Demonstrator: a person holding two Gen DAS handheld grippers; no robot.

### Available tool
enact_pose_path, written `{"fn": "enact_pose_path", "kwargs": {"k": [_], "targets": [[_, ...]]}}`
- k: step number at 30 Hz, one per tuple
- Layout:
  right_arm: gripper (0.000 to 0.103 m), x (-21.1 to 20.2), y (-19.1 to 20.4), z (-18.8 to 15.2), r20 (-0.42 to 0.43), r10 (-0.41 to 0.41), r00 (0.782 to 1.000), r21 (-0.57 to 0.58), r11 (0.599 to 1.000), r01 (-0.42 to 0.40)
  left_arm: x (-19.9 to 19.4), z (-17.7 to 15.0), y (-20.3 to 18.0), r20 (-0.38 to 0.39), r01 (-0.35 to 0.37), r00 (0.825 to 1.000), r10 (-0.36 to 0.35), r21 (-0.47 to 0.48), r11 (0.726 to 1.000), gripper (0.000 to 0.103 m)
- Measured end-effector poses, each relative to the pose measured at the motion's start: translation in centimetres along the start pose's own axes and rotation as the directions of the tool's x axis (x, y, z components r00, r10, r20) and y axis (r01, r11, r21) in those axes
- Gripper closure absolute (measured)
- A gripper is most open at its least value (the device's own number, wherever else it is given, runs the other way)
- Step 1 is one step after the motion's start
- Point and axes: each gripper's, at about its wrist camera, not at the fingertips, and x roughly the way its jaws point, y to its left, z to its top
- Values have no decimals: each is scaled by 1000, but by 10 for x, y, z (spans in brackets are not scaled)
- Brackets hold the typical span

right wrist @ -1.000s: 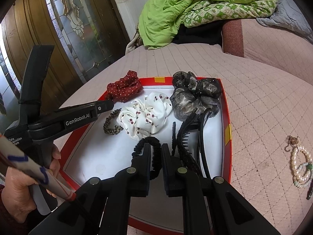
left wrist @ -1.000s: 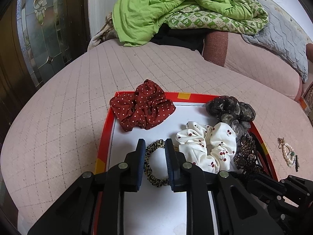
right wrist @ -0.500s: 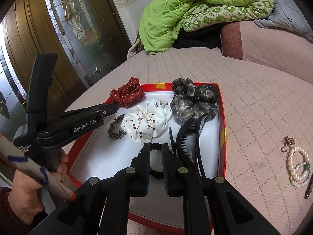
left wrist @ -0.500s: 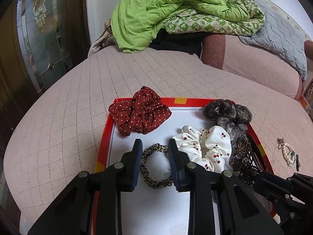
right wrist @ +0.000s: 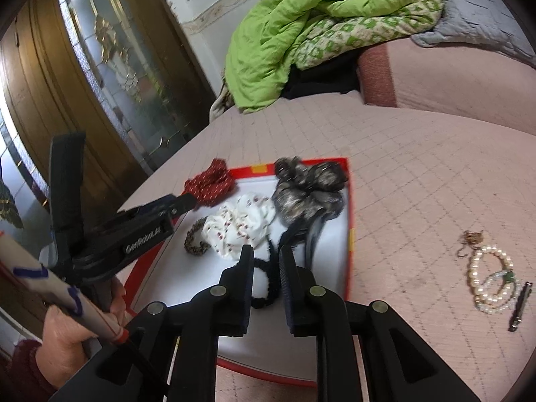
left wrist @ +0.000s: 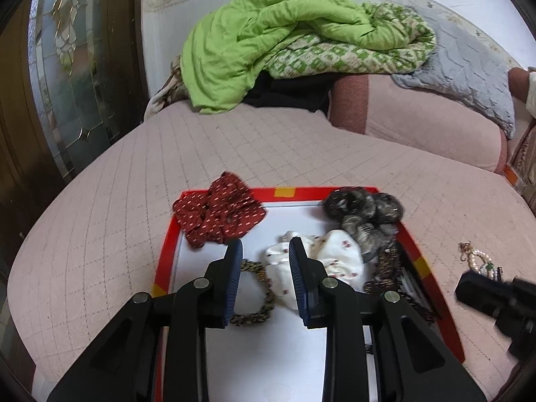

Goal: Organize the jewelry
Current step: 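Move both grippers back to the jewelry left on the bed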

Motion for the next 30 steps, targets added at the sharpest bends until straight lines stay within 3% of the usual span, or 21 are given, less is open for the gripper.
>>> {"fn": "enact_pose_path", "kwargs": {"k": [5,9,12,15,18,21,27,30], "targets": [[82,-34,-27,11,50,-46,998,63,997,43,-10,2,-21,31,52,998,-53,25,998,74],[77,-69,-67,16,115,-148,982,132,982,133,-17,3,-47,31,104,994,-106,53,993,74],[77,-88,-115,12,94,-224,970,251,948,195,-25,6,-78,12,180,983,-182,106,978,74],[77,-108,-171,-3,42,-308,950,399,877,267,-31,5,-110,-27,272,962,-271,147,951,74],[77,-116,-209,-20,-21,-309,951,507,816,277,-31,0,-140,-87,346,938,-335,172,922,74],[77,-110,-228,-31,-77,-271,960,553,789,267,-26,-9,-164,-137,370,927,-349,189,909,74],[77,-88,-231,-36,-158,-238,958,519,805,286,-18,-19,-191,-190,385,917,-350,206,899,74],[77,-71,-229,-37,-216,-260,941,462,822,333,-12,-19,-199,-215,397,910,-354,206,894,74]]}}
